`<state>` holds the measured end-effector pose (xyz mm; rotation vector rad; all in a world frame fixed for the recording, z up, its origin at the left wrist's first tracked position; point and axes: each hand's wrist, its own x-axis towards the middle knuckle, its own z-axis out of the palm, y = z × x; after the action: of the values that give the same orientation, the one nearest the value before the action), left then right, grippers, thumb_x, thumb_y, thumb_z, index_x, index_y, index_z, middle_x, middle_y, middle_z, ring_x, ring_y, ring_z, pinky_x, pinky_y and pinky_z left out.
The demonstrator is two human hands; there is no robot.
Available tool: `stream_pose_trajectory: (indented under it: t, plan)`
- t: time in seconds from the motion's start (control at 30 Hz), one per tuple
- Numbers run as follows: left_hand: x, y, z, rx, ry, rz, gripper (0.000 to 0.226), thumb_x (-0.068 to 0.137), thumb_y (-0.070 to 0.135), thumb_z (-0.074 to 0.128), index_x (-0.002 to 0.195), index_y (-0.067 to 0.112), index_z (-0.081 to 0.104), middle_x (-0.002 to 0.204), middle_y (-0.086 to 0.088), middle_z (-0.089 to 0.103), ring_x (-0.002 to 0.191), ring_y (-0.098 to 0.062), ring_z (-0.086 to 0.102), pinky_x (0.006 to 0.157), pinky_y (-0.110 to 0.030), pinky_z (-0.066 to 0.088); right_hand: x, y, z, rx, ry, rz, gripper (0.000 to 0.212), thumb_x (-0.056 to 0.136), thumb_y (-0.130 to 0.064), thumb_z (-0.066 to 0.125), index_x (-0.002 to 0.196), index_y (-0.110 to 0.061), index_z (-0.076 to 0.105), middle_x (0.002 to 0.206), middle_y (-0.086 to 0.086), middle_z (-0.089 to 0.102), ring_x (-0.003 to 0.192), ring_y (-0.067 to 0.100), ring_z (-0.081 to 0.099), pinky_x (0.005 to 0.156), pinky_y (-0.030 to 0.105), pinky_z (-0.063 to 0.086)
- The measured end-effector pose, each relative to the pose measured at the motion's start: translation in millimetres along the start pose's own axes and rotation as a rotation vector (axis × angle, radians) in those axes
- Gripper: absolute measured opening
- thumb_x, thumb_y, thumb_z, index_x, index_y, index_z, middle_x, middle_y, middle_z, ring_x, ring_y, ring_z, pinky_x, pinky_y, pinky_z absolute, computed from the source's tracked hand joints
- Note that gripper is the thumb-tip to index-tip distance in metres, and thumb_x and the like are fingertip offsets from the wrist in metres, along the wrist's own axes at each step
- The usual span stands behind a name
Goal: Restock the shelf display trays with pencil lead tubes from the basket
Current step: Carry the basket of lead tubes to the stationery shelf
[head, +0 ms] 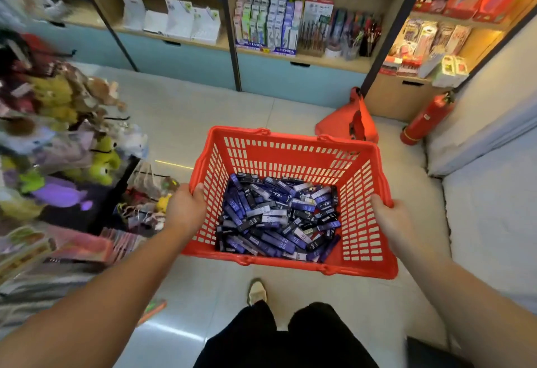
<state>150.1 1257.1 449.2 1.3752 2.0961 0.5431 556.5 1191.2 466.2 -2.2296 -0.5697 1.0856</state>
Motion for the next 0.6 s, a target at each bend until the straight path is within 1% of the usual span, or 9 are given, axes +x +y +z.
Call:
stream_pose_trajectory:
  t: [0.07, 0.13, 0.23, 0.3, 0.37, 0.43, 0.47, 0.53, 0.6]
  plan:
    - [40.0, 23.0, -3.9, -0.013, 0.003, -0.03, 0.046, 0.108, 0.045, 0.042, 0.119, 0.003, 0.058, 0.103, -0.016, 0.07, 0.087, -0.037, 0.069, 0.08, -0.043, 0.057, 23.8, -42.2, 12.6, 0.013, 0.007, 0.002, 0.051, 0.096, -0.056, 0.059, 0.12, -0.011, 0.059, 0.096, 0.01, 0.075, 0.078, 0.03, 0.076, 0.083, 0.05, 0.062]
    - [79.3, 42.9, -4.8, -0.02, 0.018, -0.048, 0.045, 0.108, 0.047, 0.043, 0.117, 0.005, 0.058, 0.103, -0.015, 0.071, 0.086, -0.036, 0.069, 0.082, -0.046, 0.059, 50.6, -79.1, 24.5, 0.039, -0.009, 0.001, 0.044, 0.098, -0.051, 0.061, 0.117, -0.012, 0.058, 0.095, 0.01, 0.074, 0.081, 0.031, 0.075, 0.082, 0.048, 0.061]
    - [143.9, 70.1, -1.6, -0.003, 0.05, -0.052, 0.044, 0.108, 0.044, 0.046, 0.116, 0.003, 0.06, 0.106, -0.019, 0.071, 0.09, -0.041, 0.069, 0.083, -0.045, 0.057, 95.5, -136.2, 48.4, 0.107, -0.069, -0.018, 0.031, 0.098, -0.041, 0.067, 0.109, -0.013, 0.06, 0.091, 0.009, 0.073, 0.081, 0.03, 0.073, 0.08, 0.045, 0.058]
    - [189.1, 88.1, 4.3, -0.005, 0.061, -0.063, 0.044, 0.108, 0.04, 0.046, 0.118, 0.0, 0.06, 0.105, -0.019, 0.07, 0.087, -0.039, 0.066, 0.081, -0.043, 0.053, 130.7, -173.7, 68.2, 0.137, -0.134, -0.035, 0.024, 0.095, -0.037, 0.073, 0.101, -0.016, 0.063, 0.092, 0.011, 0.075, 0.083, 0.031, 0.075, 0.083, 0.046, 0.059]
    - [229.9, 105.1, 10.4, -0.013, 0.072, -0.109, 0.044, 0.109, 0.04, 0.045, 0.121, 0.0, 0.058, 0.104, -0.017, 0.067, 0.081, -0.032, 0.063, 0.078, -0.041, 0.052, 173.5, -208.6, 87.2, 0.146, -0.195, -0.037, 0.029, 0.091, -0.038, 0.077, 0.108, -0.018, 0.065, 0.098, 0.012, 0.077, 0.087, 0.033, 0.077, 0.088, 0.053, 0.06]
    - [264.4, 118.7, 13.1, -0.008, 0.098, -0.15, 0.044, 0.109, 0.042, 0.044, 0.122, 0.002, 0.057, 0.105, -0.016, 0.067, 0.08, -0.03, 0.064, 0.077, -0.041, 0.054, 211.4, -244.5, 104.1, 0.117, -0.259, -0.029, 0.042, 0.091, -0.037, 0.077, 0.123, -0.013, 0.062, 0.104, 0.013, 0.077, 0.09, 0.034, 0.077, 0.086, 0.054, 0.061]
    - [279.0, 124.0, 11.7, -0.003, 0.115, -0.155, 0.044, 0.109, 0.042, 0.044, 0.123, 0.002, 0.057, 0.106, -0.017, 0.068, 0.08, -0.03, 0.063, 0.077, -0.041, 0.053, 224.4, -261.3, 112.7, 0.108, -0.287, -0.036, 0.045, 0.093, -0.036, 0.076, 0.126, -0.011, 0.059, 0.106, 0.014, 0.076, 0.091, 0.034, 0.076, 0.081, 0.051, 0.062]
    - [313.3, 132.7, 8.1, -0.009, 0.155, -0.175, 0.044, 0.109, 0.042, 0.044, 0.122, 0.002, 0.057, 0.108, -0.018, 0.069, 0.08, -0.03, 0.063, 0.077, -0.04, 0.053, 250.0, -298.6, 131.5, 0.086, -0.324, -0.051, 0.039, 0.097, -0.033, 0.071, 0.125, -0.011, 0.056, 0.106, 0.015, 0.074, 0.092, 0.034, 0.075, 0.07, 0.041, 0.06]
    - [346.2, 139.3, -0.3, 0.004, 0.186, -0.199, 0.045, 0.108, 0.043, 0.044, 0.121, 0.003, 0.058, 0.109, -0.019, 0.07, 0.082, -0.032, 0.064, 0.08, -0.042, 0.054, 272.7, -335.9, 153.1, 0.051, -0.35, -0.078, 0.031, 0.1, -0.029, 0.068, 0.122, -0.01, 0.056, 0.104, 0.016, 0.074, 0.092, 0.035, 0.074, 0.07, 0.04, 0.059]
